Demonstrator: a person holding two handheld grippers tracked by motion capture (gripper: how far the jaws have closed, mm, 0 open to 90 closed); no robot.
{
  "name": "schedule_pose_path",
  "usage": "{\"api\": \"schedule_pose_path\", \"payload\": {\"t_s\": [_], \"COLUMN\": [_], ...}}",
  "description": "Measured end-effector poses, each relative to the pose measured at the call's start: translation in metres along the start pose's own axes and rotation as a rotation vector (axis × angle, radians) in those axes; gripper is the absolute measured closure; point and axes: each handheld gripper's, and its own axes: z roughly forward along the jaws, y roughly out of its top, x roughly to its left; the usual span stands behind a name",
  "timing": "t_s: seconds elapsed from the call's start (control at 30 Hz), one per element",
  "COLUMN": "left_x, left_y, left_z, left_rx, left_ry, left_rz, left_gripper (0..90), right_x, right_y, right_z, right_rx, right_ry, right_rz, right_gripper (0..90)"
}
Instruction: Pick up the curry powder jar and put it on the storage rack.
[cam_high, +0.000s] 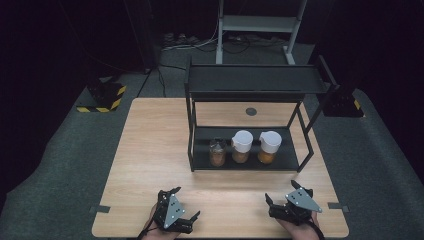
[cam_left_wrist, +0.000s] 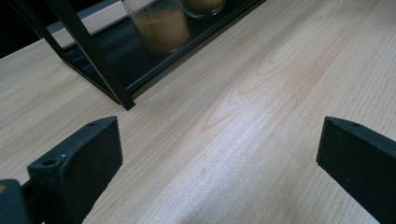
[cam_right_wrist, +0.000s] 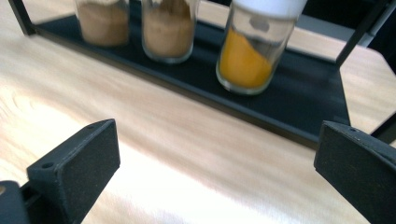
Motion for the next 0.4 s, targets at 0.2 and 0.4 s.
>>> {"api": "schedule_pose_path", "payload": {"t_s": [0.2, 0.4], "left_x": [-0.0005, -0.0007], "left_y": [0.0001, 0.0009], "left_z": [0.0001, 0.0005], "left_rx": [0.001, 0.006], "left_ry": [0.003, 0.004], "left_rz": [-0.002, -0.003], "left_gripper": [0.6, 0.6], "right_x": [0.0006, -0.0032], "right_y": [-0.007, -0.0053], "right_z": [0.0013, 0.0021], "right_rx": [0.037, 0.05], "right_ry": [-0.009, -0.009], "right_rz": [-0.018, 0.0], "right_gripper": [0.0, 0.0]}}
